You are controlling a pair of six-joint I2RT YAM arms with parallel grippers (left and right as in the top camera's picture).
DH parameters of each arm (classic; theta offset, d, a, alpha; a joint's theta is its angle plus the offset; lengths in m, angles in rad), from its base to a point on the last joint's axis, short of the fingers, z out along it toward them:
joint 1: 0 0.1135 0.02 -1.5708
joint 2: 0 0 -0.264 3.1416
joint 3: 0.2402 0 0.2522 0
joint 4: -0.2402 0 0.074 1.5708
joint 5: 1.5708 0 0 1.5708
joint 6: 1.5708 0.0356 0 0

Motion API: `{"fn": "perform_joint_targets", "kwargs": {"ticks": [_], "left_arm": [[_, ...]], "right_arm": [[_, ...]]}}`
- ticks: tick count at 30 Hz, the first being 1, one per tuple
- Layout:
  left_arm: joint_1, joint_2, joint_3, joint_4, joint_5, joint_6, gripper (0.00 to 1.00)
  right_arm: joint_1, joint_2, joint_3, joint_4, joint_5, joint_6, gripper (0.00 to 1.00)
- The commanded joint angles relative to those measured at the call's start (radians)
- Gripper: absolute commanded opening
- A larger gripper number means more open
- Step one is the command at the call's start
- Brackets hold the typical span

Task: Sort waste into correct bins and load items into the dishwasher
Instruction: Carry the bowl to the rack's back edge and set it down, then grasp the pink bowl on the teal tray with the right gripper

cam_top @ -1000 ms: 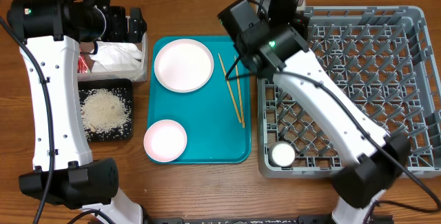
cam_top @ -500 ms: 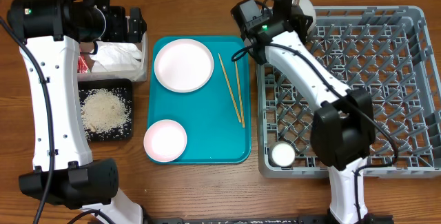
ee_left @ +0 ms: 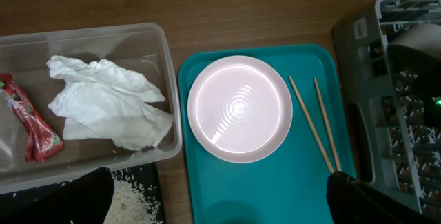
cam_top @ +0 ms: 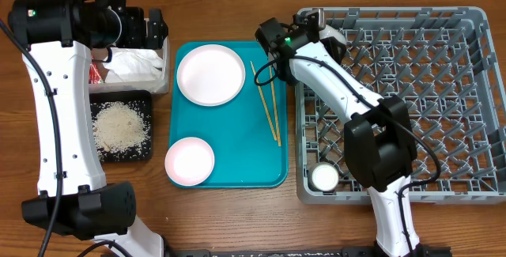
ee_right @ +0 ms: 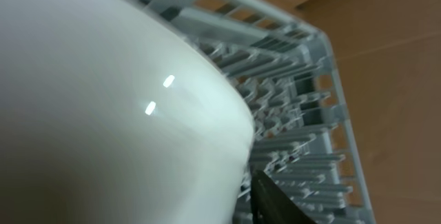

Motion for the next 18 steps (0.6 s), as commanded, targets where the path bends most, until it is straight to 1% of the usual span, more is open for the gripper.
{"fn": "perform_joint_targets", "kwargs": {"ticks": [1, 4, 5, 6, 7, 8, 10, 13, 16, 17, 18], "left_arm": [[0.002, -0.007, 0.007, 0.000, -0.002, 0.006, 1.00], [0.002, -0.007, 0.007, 0.000, -0.002, 0.006, 1.00], [0.002, -0.007, 0.007, 0.000, -0.002, 0.006, 1.00], [0.002, -0.007, 0.007, 0.000, -0.002, 0.006, 1.00], [0.002, -0.007, 0.007, 0.000, -0.002, 0.006, 1.00], [0.002, -0.007, 0.007, 0.000, -0.002, 0.006, 1.00], [0.002, -0.007, 0.007, 0.000, -0.002, 0.006, 1.00], [0.002, -0.007, 0.007, 0.000, -0.002, 0.006, 1.00], [0.002, -0.007, 0.007, 0.000, -0.002, 0.006, 1.00], [0.002, -0.007, 0.007, 0.000, -0.002, 0.006, 1.00], [0.002, -0.007, 0.007, 0.000, -0.002, 0.006, 1.00]], "right_arm": [[0.030, -0.013, 0.004, -0.003, -0.102, 0.002, 0.40], [0.053, -0.060, 0.032, -0.028, -0.160, 0.006, 0.71], [0.058, -0.076, 0.054, -0.042, -0.195, 0.005, 0.79], [0.062, -0.095, 0.084, -0.058, -0.240, 0.005, 0.89], [0.063, -0.117, 0.128, -0.074, -0.314, 0.005, 0.96], [0.063, -0.131, 0.159, -0.083, -0.383, 0.005, 1.00], [0.056, -0.156, 0.209, -0.090, -0.511, 0.005, 1.00], [0.034, -0.200, 0.264, -0.064, -0.887, 0.006, 1.00], [0.032, -0.201, 0.264, -0.061, -1.067, 0.006, 1.00], [0.034, -0.197, 0.251, -0.058, -1.163, 0.007, 1.00], [0.037, -0.197, 0.239, -0.055, -1.192, 0.011, 1.00]]}}
